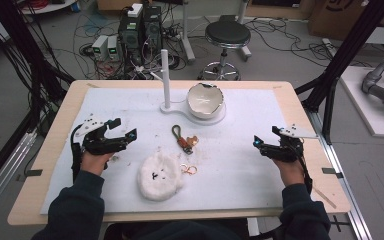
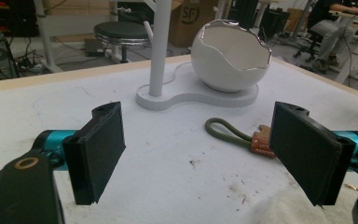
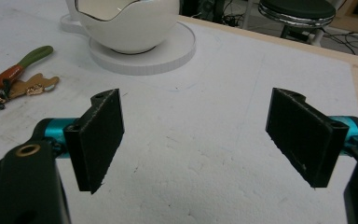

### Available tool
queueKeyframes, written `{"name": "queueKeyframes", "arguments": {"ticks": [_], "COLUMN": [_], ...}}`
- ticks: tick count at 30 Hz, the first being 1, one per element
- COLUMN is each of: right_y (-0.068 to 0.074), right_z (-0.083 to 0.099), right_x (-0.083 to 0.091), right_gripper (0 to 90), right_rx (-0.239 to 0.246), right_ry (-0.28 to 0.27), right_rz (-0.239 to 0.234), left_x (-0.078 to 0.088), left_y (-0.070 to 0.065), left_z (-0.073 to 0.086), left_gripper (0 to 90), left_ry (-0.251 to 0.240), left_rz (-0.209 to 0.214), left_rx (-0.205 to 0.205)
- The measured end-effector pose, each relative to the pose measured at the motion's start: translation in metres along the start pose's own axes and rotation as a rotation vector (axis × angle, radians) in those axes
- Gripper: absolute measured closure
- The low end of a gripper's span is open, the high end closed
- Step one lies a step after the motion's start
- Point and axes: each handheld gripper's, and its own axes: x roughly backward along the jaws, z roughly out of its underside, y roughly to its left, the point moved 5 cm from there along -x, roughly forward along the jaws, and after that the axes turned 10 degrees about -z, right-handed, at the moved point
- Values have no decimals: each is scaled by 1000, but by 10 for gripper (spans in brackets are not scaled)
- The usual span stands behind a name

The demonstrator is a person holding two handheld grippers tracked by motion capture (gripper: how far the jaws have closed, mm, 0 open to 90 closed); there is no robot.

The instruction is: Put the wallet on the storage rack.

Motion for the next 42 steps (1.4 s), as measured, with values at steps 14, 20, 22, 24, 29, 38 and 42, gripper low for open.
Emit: {"name": "queueKeyframes", "arguments": {"ticks": [14,20,22,24,29,38,42], "right_y": [-5,-2,-2,0,3,6,8], "right_z": [5,5,5,4,4,4,5], "right_x": [6,3,2,2,1,-1,-2], "right_gripper": [194,195,194,195,195,196,196], "right_rx": [-6,2,7,14,20,31,31], "right_ry": [-1,10,14,14,20,30,34], "right_rz": [-4,-16,-16,-17,-20,-27,-37], "left_x": [-28,-30,-30,-29,-29,-32,-31], "left_y": [-30,-35,-36,-36,-39,-45,-51], "left_z": [28,35,36,36,38,50,59], "left_gripper": [193,204,207,207,208,241,335], "left_ry": [209,260,266,270,285,384,452], "left_rz": [175,219,222,225,244,293,369], "left_rx": [-19,-43,-49,-55,-65,-101,-124]}}
